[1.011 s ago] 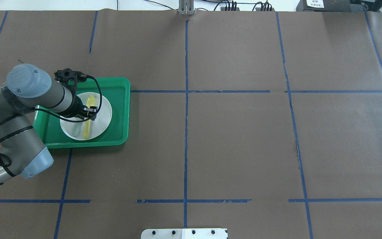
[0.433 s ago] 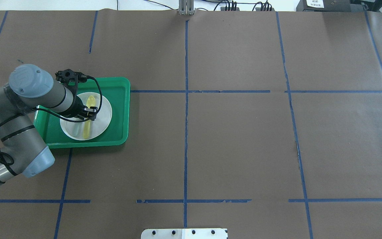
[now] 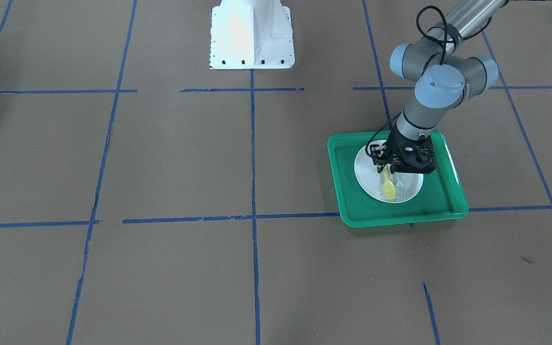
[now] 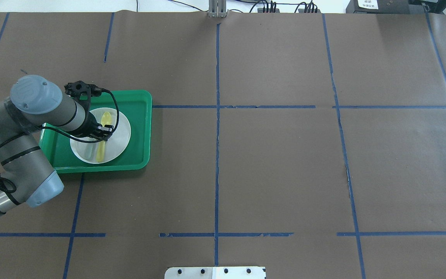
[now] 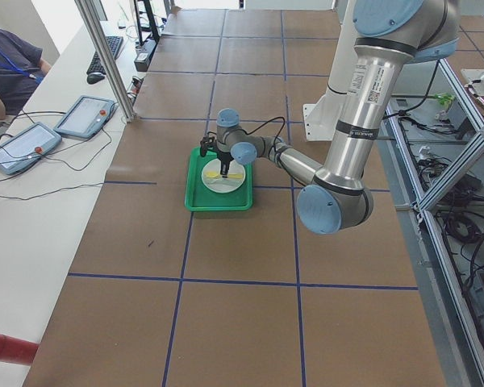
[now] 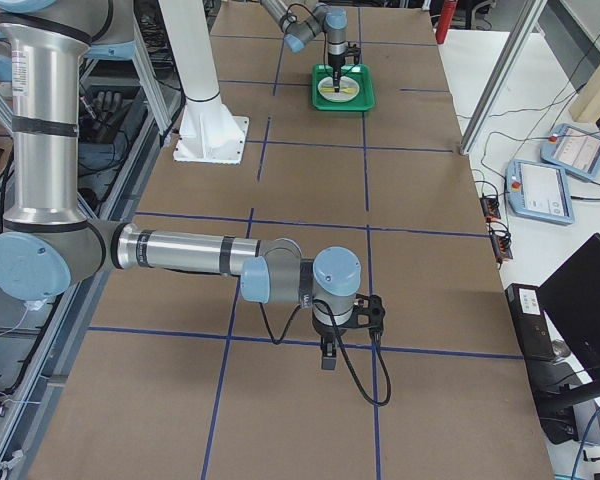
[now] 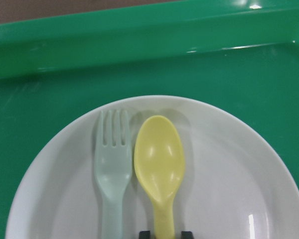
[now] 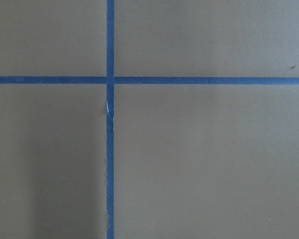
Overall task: Place spoon
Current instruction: 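Lower the left gripper and close it on the yellow spoon handle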
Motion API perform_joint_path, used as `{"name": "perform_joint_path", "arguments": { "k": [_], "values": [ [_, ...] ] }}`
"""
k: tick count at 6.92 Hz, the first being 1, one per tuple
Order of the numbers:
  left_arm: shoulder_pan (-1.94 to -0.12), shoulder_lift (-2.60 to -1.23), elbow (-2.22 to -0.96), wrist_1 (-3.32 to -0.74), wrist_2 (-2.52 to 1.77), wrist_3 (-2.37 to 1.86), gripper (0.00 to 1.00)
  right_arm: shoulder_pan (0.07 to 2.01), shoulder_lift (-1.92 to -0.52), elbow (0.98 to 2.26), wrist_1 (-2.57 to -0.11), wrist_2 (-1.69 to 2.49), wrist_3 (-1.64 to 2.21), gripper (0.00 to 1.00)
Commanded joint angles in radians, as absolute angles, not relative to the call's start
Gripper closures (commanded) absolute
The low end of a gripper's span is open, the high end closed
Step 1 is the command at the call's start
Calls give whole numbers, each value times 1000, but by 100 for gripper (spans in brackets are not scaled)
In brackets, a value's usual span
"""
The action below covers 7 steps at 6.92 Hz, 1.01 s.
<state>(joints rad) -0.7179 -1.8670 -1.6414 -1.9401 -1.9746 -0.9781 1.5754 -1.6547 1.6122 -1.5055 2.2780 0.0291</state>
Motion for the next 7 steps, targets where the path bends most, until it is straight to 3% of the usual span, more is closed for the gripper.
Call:
{"name": "perform_joint_path", "arguments": {
  "k": [1,3,4,5,7],
  "values": [
    [-718,-1867,-1641,-1939,-1976,-979,72,1575,-1655,1612,-1506,2276,29,0],
    [-718,-1867,-1641,-1939,-1977,-979,72,1575,-1655,1612,-1506,2278,29,0],
    [-718,-1867,-1644,-1939,-1979,-980,81,1575,-1654,1612,-1505,2278,29,0],
    [-719,-1861,-1654,-1937,-1982,-982,99,1575,-1655,1612,-1505,2278,29,0],
    [-741,-1853,-1678,-1930,-1982,-991,100,1575,-1654,1612,-1505,2278,29,0]
  ]
}}
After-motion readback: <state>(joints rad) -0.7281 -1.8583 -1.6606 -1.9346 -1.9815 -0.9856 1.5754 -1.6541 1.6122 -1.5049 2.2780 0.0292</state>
